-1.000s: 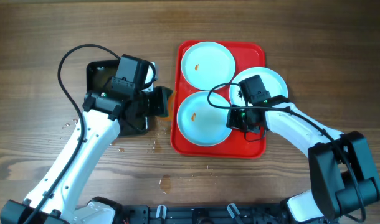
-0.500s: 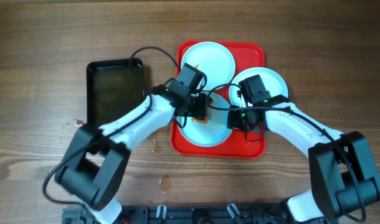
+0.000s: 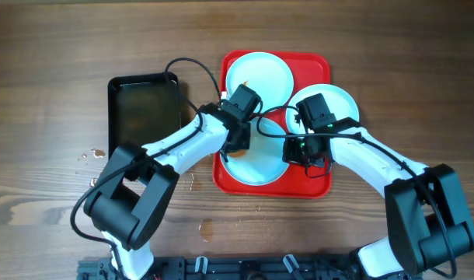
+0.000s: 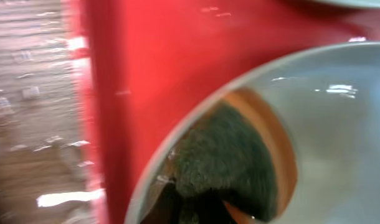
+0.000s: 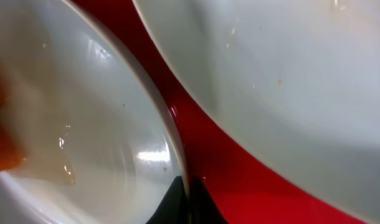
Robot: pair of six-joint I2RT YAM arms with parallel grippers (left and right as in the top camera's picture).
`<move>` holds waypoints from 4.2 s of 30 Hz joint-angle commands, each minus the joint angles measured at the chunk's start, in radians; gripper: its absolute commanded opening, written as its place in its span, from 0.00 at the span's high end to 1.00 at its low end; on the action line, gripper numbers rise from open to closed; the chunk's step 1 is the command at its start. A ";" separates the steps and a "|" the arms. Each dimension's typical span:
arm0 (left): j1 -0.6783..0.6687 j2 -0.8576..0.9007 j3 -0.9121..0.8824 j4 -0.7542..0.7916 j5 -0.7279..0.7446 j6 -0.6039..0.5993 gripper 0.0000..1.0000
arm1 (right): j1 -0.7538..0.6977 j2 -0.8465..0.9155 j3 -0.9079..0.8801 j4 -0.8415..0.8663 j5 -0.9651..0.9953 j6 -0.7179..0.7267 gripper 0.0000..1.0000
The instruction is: Clean dirty plates on tray and stack at the side
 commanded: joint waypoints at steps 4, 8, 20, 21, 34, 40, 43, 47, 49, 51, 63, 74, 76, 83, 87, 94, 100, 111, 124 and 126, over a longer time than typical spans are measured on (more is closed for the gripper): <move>0.042 0.011 0.058 -0.171 -0.247 -0.104 0.96 | -0.005 0.029 -0.026 -0.068 0.156 0.035 0.96; 0.075 -0.062 0.124 -0.233 -0.203 -0.128 0.96 | -0.005 0.029 -0.025 -0.081 0.175 0.034 0.96; 0.426 -0.340 0.123 -0.375 0.045 0.043 0.96 | -0.005 -0.172 -0.002 -0.084 0.142 -0.192 0.96; 0.478 -0.334 0.108 -0.378 0.045 0.043 0.96 | -0.003 -0.201 -0.002 -0.084 0.162 -0.194 0.96; 0.634 -0.317 -0.210 -0.125 0.055 0.042 0.96 | 0.341 -0.446 -0.001 -0.105 0.880 -0.188 0.96; 0.634 -0.317 -0.210 -0.122 0.055 0.042 0.96 | 0.566 -0.444 0.000 -0.061 1.299 -0.307 0.96; 0.634 -0.317 -0.210 -0.121 0.055 0.042 0.96 | 0.649 -0.444 0.000 0.017 1.398 -0.427 0.96; 0.634 -0.317 -0.210 -0.121 0.055 0.042 0.90 | 0.689 -0.444 0.000 0.063 1.432 -0.497 0.96; 0.634 -0.317 -0.210 -0.112 0.055 0.042 0.83 | 0.691 -0.444 0.000 0.079 1.432 -0.505 0.96; 0.634 -0.317 -0.210 -0.105 0.055 0.042 0.83 | 0.691 -0.444 0.000 0.084 1.432 -0.505 0.96; 0.633 -0.317 -0.210 -0.104 0.111 0.042 0.00 | 0.691 -0.444 0.000 0.081 1.405 -0.497 0.96; 0.633 -0.317 -0.210 -0.104 0.111 0.042 0.00 | 0.691 -0.444 0.000 0.079 1.405 -0.498 0.95; 0.633 -0.317 -0.210 -0.104 0.111 0.042 0.00 | 0.691 -0.444 0.000 0.081 1.405 -0.498 0.96; 0.633 -0.317 -0.210 -0.103 0.111 0.042 0.00 | 0.694 -0.438 -0.002 0.091 1.418 -0.567 0.96; 0.633 -0.317 -0.210 -0.103 0.110 0.042 0.00 | 0.692 -0.436 -0.002 0.127 1.393 -0.656 0.96; 0.633 -0.317 -0.210 -0.104 0.111 0.042 0.00 | 0.654 -0.427 -0.001 0.164 1.466 -0.580 0.96; 0.633 -0.317 -0.210 -0.104 0.110 0.042 0.00 | 0.670 -0.428 -0.002 0.165 1.405 -0.612 0.96; 0.633 -0.317 -0.210 -0.104 0.111 0.042 0.00 | 0.654 -0.423 -0.002 0.109 1.352 -0.648 0.96; 0.633 -0.317 -0.210 -0.104 0.110 0.042 0.00 | 0.583 -0.444 -0.002 0.061 1.167 -0.412 0.96; 0.633 -0.317 -0.210 -0.103 0.111 0.042 0.00 | 0.548 -0.449 -0.001 0.061 1.154 -0.285 0.96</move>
